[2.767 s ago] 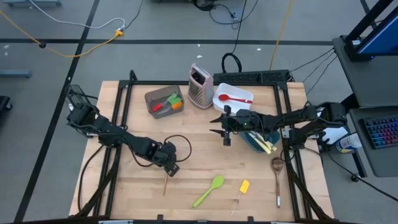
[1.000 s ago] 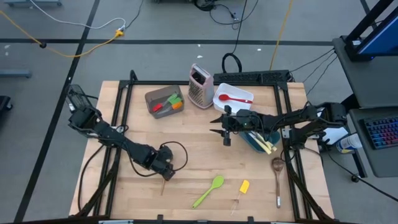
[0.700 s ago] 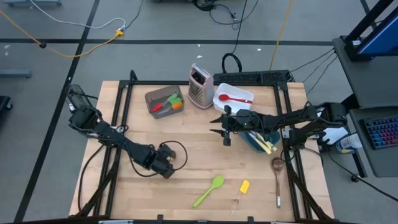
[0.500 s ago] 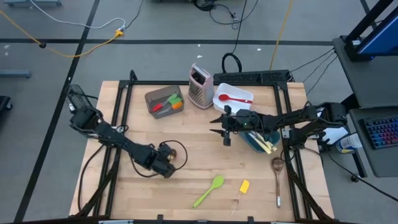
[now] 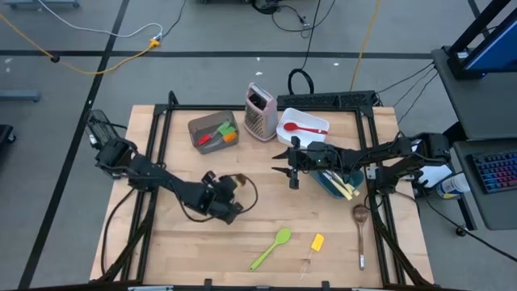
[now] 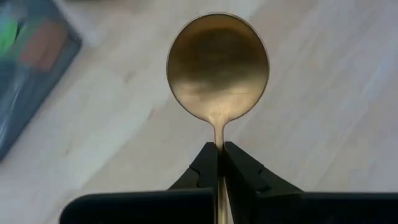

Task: Pick & Place Kitchen Items
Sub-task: Put the gold serving spoon into the white bin

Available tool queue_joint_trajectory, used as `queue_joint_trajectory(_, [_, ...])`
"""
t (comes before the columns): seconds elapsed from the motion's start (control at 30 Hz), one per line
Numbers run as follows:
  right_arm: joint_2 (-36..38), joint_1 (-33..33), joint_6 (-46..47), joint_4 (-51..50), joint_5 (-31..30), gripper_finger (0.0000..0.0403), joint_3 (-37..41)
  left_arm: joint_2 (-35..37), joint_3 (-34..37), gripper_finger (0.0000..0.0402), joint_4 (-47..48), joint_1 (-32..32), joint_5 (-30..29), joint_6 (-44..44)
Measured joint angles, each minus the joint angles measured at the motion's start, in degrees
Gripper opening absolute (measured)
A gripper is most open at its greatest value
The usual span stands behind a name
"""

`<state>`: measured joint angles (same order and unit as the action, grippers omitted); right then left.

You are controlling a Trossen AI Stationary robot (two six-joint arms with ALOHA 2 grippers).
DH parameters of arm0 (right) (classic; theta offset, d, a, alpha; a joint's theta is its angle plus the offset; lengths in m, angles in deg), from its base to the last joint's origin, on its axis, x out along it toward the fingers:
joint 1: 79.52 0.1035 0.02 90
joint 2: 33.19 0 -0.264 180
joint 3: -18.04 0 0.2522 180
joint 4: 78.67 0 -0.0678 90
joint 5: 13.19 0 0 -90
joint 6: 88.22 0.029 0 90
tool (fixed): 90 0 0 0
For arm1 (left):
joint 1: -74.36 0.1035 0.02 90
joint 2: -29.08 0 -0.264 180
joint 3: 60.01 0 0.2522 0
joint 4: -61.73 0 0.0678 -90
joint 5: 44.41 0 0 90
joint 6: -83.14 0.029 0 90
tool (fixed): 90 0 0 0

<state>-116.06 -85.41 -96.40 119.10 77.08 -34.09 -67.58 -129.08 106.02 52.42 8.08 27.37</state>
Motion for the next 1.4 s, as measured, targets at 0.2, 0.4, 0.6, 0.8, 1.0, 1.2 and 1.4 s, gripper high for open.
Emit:
queue_joint_trajectory(0.2, [0.0, 0.02, 0.02, -0.02, -0.02, 0.0159, 0.0, 0.03, -0.35, 0.0007, -11.02, 4.52, -2.55, 10.75])
queue_joint_trajectory(0.4, [-0.28, 0.02, 1.79, 0.04, -0.06, 0.0153, 0.0, 0.11, -0.37, 0.0013, -27.02, 9.17, -3.68, 27.4])
queue_joint_trajectory(0.6, [-0.42, 0.02, 5.54, -2.01, -0.11, 0.0153, 0.01, 0.17, -0.41, 0.0006, -38.54, 12.27, -3.68, 38.95])
queue_joint_trajectory(0.8, [-0.44, 0.02, 7.56, -1.63, -0.17, 0.0151, 2.36, 0.17, -0.41, 0.0006, -40.96, 14.4, -3.66, 41.99])
queue_joint_trajectory(1.0, [-0.44, 0.02, 12.22, 6.35, -0.17, 0.015, 5.9, 0.19, -0.43, 0.0013, -42.13, 15.73, -3.66, 42.09])
queue_joint_trajectory(1.2, [-0.44, 0.01, 18.04, 14.5, -0.62, 0.015, 9.52, 0.2, -0.48, 0.0007, -50.33, 15.98, -0.87, 46.86])
queue_joint_trajectory(1.4, [-0.53, 1.66, 22.37, 16.06, -4.2, 0.015, 10.07, 0.24, -0.52, 0.0007, -60.9, 15.92, 8.24, 53.6])
